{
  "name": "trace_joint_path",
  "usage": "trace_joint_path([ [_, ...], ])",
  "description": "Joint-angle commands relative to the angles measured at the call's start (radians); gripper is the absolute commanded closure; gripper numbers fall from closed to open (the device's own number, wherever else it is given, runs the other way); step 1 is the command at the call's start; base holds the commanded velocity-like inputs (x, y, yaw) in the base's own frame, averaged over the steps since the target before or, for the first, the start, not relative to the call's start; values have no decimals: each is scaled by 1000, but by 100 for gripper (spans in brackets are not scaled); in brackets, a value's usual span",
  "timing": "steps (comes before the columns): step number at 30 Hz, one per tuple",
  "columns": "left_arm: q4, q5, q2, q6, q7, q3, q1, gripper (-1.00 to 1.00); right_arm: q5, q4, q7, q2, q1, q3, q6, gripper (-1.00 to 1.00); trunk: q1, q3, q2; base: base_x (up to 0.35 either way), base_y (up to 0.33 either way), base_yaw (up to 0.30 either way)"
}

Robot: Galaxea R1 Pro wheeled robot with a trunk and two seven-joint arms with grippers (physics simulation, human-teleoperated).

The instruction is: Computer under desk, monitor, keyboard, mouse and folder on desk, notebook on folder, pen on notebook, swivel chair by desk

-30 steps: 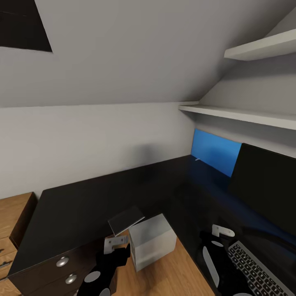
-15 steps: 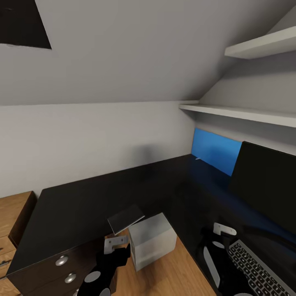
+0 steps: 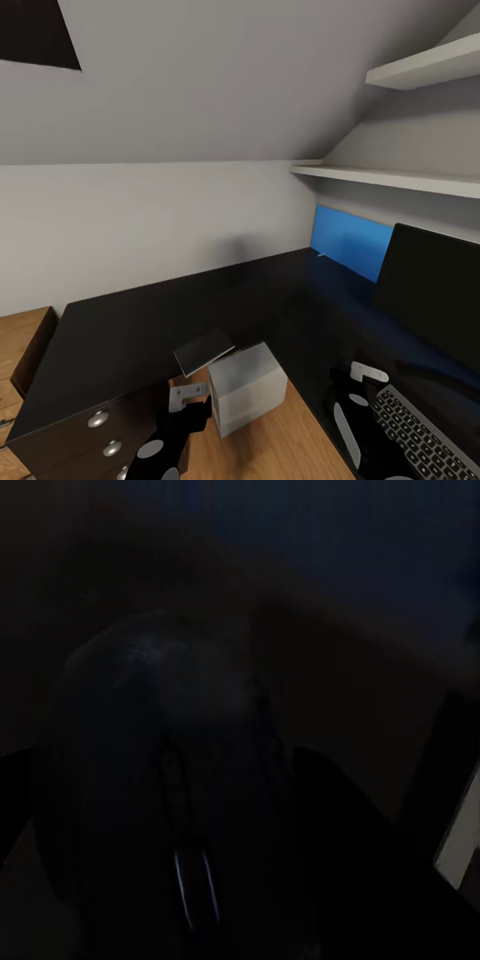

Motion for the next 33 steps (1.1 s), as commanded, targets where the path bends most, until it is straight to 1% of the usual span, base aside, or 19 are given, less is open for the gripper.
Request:
trace_joint_path([
  [1,-1,10,0,2,10,-1,-1,-100,-8,-2,-3,0,0,-1,3,100,4,-4,-8,0,0,0],
  [5,-1,10,0,2,10,-1,-1,-100,-8,-1,-3,1,0,-1,1,100,19,-17,-36,0,0,0],
  [16,-1,10,1,2,10,-3,-1,-100,-8,-3,-4,1,0,0,1,100,19,-17,-36,0,0,0],
  [23,3,10,2,2,10,-3,-1,-100,-8,-3,-4,1,0,1,2,100,-8,5,13,0,0,0],
  [24,3,10,2,2,10,-3,-1,-100,-8,-3,-4,1,0,1,3,-100,-11,8,20,0,0,0],
  [27,3,10,2,2,10,-3,-1,-100,-8,-3,-4,2,0,2,4,-100,-23,18,41,0,0,0],
  [33,5,11,2,3,10,-3,-1,-100,-8,-5,-1,3,0,4,3,-100,-23,18,41,0,0,0],
])
